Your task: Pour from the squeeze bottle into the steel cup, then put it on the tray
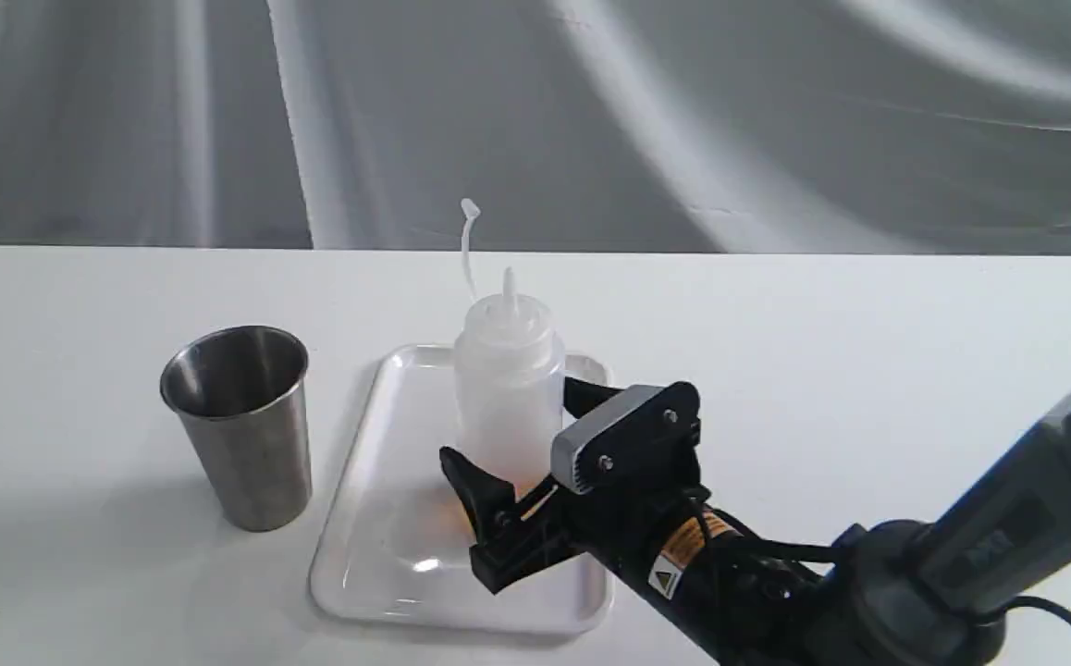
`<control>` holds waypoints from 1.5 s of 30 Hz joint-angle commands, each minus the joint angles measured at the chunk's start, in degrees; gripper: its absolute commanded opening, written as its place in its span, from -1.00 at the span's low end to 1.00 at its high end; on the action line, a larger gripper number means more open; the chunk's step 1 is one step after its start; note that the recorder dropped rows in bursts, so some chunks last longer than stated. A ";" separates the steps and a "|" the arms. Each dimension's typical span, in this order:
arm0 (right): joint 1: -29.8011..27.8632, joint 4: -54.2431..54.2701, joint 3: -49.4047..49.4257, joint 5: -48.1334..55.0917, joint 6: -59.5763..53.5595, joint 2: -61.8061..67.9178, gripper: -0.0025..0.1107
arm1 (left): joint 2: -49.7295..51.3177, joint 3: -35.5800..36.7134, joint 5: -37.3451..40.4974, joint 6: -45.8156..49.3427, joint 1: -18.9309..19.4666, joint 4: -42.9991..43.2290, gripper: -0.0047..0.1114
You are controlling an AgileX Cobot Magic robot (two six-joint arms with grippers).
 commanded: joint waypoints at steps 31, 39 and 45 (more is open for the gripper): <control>0.06 -13.18 32.52 22.87 8.28 -60.35 -0.96 | -0.15 0.25 -0.43 -0.14 0.09 -0.06 -0.92; 0.06 -13.06 32.37 53.32 8.30 -82.93 -0.96 | -0.15 0.25 -0.43 -0.29 0.09 -0.06 -0.92; 0.06 -9.42 32.37 67.89 8.72 -99.37 -0.96 | -0.15 0.25 -0.43 -0.29 0.09 -0.06 -0.92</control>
